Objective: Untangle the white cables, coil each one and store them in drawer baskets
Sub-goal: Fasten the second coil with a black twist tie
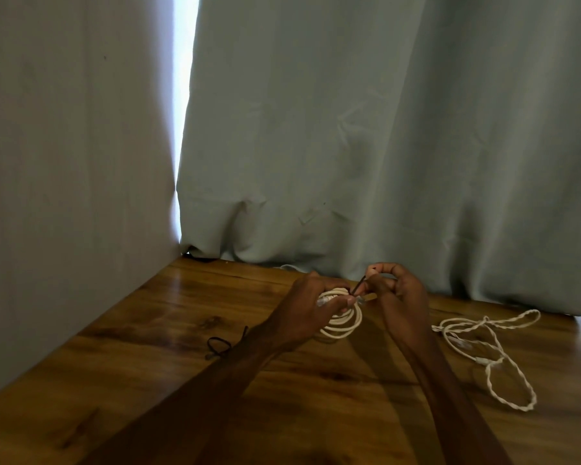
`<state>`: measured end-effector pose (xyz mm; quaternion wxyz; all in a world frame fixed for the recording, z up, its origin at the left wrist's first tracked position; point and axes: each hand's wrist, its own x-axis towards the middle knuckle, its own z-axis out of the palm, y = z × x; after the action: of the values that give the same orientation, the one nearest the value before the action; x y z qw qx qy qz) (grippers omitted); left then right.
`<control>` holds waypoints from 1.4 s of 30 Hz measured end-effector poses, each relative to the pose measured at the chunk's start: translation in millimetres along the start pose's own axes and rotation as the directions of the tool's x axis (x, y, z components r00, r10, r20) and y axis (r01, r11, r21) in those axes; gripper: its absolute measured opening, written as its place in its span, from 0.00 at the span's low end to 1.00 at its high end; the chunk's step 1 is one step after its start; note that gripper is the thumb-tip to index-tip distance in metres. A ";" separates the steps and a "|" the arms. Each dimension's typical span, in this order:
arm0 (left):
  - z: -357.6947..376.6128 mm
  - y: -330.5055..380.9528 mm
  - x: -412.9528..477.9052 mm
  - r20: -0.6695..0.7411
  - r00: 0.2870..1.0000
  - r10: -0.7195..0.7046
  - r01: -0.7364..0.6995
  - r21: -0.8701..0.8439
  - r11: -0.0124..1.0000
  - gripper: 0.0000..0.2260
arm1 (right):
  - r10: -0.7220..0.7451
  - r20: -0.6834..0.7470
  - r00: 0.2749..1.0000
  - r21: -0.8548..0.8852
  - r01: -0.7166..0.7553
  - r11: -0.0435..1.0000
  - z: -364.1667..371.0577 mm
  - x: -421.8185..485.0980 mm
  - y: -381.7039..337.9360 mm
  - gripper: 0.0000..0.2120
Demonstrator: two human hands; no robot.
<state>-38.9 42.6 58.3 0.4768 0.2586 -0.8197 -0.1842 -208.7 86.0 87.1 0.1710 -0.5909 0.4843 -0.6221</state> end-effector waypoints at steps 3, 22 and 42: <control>-1.4 -2.3 0.6 0.015 1.000 0.026 -0.028 0.101 0.995 0.07 | 0.010 0.004 1.000 0.017 -0.010 1.000 -0.2 -0.1 0.2 0.03; -4.5 1.3 -0.3 -0.011 0.999 0.042 -0.039 0.208 0.977 0.09 | 0.046 0.043 0.998 0.090 -0.050 0.995 -5.0 1.3 -4.1 0.04; -6.9 4.2 0.3 -0.060 0.998 0.031 -0.021 0.154 0.988 0.06 | 0.022 0.053 0.998 0.051 -0.025 0.998 -7.3 -1.1 -9.0 0.03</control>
<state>-34.0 45.4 64.1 0.4833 0.2893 -0.8194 -0.1061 -211.7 94.1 94.9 0.2060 -0.5968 0.4703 -0.6166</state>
